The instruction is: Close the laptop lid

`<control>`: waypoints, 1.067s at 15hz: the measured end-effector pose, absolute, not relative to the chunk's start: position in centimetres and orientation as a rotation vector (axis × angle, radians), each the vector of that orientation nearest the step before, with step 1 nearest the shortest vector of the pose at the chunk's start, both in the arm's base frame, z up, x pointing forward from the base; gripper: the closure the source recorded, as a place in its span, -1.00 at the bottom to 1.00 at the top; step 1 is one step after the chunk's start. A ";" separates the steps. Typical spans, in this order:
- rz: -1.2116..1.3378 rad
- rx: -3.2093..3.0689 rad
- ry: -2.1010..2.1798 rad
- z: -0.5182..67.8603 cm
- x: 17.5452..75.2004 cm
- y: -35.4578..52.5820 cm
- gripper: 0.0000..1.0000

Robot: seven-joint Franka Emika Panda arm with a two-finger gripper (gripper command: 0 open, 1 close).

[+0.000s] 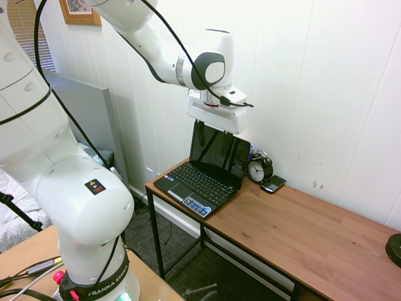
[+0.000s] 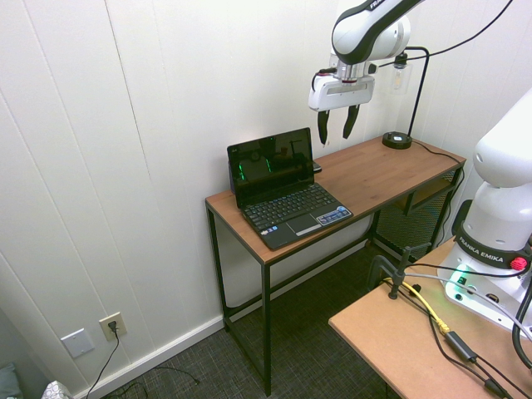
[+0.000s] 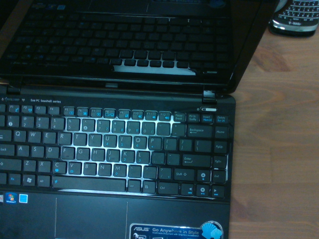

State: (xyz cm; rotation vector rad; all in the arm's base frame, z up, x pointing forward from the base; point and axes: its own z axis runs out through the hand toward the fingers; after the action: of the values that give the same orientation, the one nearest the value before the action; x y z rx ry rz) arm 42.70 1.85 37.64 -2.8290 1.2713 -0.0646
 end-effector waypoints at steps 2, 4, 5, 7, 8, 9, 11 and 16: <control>-0.063 -2.842 1.275 37.7 42.7 1.8 -1.00; -0.096 -2.829 1.287 39.1 43.7 2.2 -1.00; -0.124 -2.822 1.291 40.2 44.9 2.8 -1.00; -0.157 -2.808 1.294 41.9 47.9 4.3 -1.00; -0.171 -2.796 1.291 42.4 49.5 5.3 -1.00; -0.187 -2.784 1.287 42.9 51.4 6.6 -1.00; -0.204 -2.773 1.289 42.9 54.7 9.2 -1.00; -0.176 -2.757 1.344 38.6 62.1 13.1 1.00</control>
State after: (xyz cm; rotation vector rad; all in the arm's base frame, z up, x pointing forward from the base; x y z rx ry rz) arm 62.14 13.11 38.63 -2.7572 1.3439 -0.1762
